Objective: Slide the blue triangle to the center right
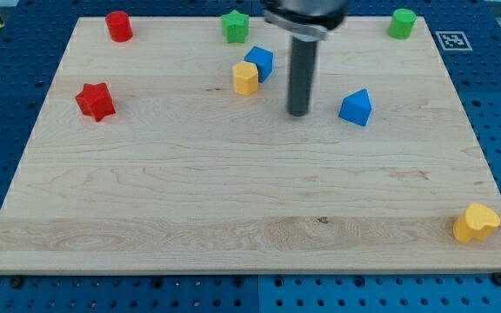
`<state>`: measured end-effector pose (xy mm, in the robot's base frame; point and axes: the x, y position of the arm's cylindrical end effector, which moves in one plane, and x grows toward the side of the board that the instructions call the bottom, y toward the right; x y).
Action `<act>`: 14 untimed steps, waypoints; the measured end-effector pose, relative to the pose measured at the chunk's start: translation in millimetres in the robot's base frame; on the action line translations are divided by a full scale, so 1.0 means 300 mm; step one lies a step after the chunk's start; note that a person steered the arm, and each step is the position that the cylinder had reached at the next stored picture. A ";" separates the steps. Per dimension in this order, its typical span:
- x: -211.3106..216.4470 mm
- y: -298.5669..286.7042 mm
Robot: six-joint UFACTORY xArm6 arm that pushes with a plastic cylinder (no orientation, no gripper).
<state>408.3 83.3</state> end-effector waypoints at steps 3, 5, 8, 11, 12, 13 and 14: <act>0.115 0.357; 0.077 0.099; -0.052 0.166; -0.052 0.231; -0.052 0.232; -0.055 0.236; -0.073 0.244</act>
<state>386.5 156.4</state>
